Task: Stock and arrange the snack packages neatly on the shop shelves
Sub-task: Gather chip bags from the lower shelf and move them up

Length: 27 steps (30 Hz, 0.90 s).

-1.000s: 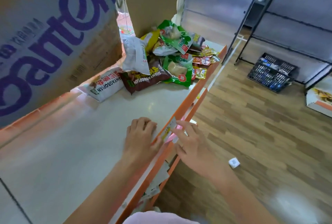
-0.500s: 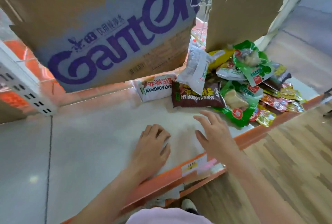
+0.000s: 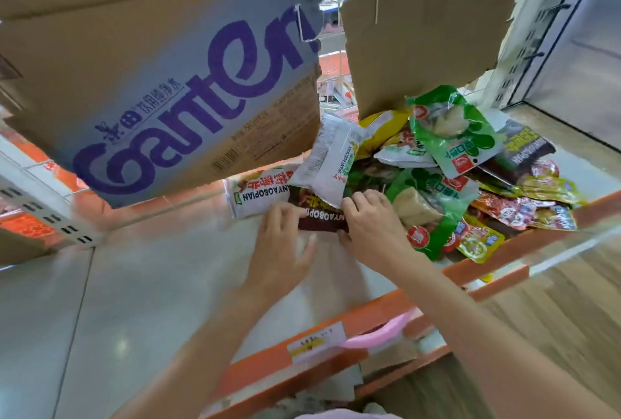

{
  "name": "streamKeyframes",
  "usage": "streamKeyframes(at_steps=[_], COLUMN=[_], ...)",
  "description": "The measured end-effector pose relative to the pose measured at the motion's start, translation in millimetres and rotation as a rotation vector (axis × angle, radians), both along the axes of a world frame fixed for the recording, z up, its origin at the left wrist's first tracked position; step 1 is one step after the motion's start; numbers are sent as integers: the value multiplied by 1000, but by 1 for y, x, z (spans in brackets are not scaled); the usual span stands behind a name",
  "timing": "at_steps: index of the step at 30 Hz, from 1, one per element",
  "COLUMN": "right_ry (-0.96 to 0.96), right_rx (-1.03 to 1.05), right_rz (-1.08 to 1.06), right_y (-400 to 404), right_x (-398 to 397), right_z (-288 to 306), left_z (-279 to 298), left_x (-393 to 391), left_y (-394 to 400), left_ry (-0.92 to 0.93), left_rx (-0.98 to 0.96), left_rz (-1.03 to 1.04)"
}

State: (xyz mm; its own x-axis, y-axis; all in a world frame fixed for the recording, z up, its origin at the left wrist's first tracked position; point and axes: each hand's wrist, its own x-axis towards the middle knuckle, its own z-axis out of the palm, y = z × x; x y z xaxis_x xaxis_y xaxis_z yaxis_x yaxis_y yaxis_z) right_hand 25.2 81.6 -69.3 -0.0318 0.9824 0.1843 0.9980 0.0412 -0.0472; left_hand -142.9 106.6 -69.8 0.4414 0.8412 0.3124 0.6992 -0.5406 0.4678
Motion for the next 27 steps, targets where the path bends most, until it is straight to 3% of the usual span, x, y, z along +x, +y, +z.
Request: streamKeyframes(at_steps=[3, 5, 8, 10, 14, 17, 20, 24, 27], right_ry=[48, 108, 327, 423, 552, 639, 507, 375, 331], right_rx=[48, 137, 252, 251, 154, 8, -124, -180, -241], right_rz=[46, 70, 67, 52, 51, 63, 129, 223, 298], right_y=[-23, -35, -48, -51, -50, -43, -34, -26, -18], right_x=[-4, -8, -9, -9, -6, 0, 2, -7, -26], right_z=[-6, -13, -26, -30, -30, -35, -41, -42, -35], left_z=[17, 18, 7, -2, -9, -3, 8, 16, 12], left_x=[35, 56, 78, 83, 72, 49, 13, -41, -68], left_y=[23, 40, 62, 67, 57, 34, 7, -34, -64], left_ry=[-50, 41, 270, 260, 81, -181, -423, -864, -988], left_rx=[108, 86, -153, -299, -232, -145, -85, -333, -532], left_rz=[22, 60, 131, 132, 212, 364, 504, 624, 742])
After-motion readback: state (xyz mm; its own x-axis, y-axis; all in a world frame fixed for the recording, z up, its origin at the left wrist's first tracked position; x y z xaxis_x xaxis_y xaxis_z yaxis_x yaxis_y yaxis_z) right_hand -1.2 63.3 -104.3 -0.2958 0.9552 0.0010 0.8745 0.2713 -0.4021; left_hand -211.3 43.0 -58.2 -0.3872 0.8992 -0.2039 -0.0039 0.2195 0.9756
